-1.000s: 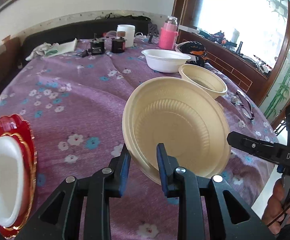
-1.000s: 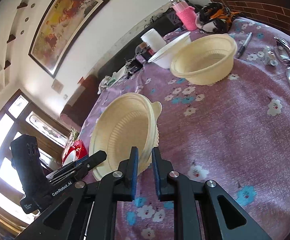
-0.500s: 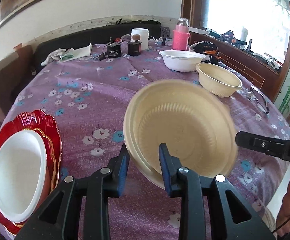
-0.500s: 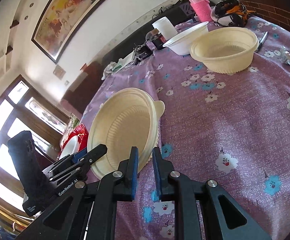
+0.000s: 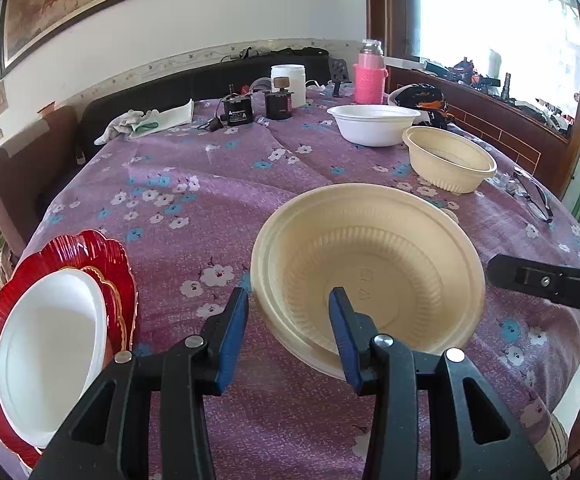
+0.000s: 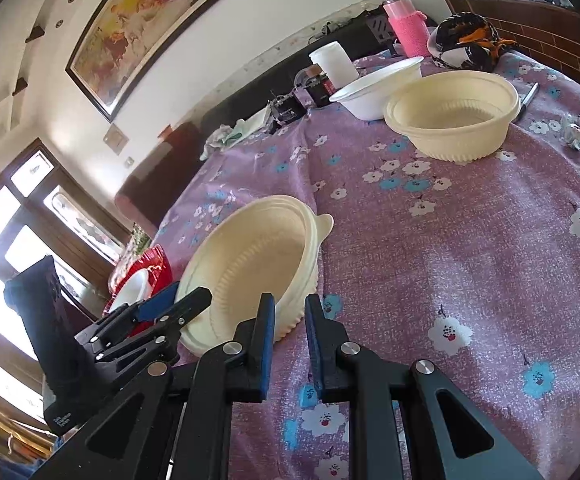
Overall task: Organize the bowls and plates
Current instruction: 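Carry the beige bowl with the right tool over the white bowl on the stack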
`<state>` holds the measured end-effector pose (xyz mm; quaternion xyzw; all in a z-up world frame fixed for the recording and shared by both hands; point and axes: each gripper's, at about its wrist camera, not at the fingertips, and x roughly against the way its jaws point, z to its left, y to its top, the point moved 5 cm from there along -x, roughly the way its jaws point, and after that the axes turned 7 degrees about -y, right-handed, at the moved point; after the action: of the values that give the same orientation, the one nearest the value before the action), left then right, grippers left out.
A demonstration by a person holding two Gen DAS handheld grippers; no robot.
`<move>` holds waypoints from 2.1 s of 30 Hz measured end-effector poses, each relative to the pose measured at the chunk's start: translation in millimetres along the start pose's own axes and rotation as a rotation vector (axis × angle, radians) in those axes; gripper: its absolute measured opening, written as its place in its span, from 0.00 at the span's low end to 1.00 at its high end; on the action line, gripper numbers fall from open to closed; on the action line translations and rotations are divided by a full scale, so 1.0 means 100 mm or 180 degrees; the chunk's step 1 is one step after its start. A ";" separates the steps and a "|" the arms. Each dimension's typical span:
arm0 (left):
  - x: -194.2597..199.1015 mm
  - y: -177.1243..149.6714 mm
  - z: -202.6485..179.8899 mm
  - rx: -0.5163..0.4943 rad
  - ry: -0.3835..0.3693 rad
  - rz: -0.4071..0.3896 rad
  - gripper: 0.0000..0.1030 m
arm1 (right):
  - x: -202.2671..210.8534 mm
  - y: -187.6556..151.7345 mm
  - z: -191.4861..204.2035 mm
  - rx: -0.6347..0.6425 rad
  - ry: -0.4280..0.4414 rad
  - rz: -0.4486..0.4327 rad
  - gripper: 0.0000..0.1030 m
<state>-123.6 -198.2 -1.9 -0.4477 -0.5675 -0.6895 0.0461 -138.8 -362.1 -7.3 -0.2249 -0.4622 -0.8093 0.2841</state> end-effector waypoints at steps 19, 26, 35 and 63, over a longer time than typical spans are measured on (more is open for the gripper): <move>0.15 0.05 -0.07 -0.0134 0.0091 -0.0163 0.39 | -0.01 0.01 0.09 -0.0033 0.0065 -0.0002 0.20; 0.36 0.11 -0.02 -0.0121 0.0129 -0.0296 0.39 | 0.04 0.03 0.20 -0.0014 0.0144 0.0003 0.20; 0.56 0.12 0.12 -0.0035 0.0166 -0.0397 0.39 | 0.05 0.06 0.41 0.0041 0.0250 0.0051 0.20; 1.27 -0.21 1.26 0.0628 0.0615 -0.0558 0.40 | -0.34 0.05 1.69 0.0581 0.0610 0.0397 0.20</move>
<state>-140.5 -30.3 61.9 -0.3214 -0.6622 -0.6717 0.0838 -93.7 -207.3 54.0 -0.1481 -0.4898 -0.7625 0.3960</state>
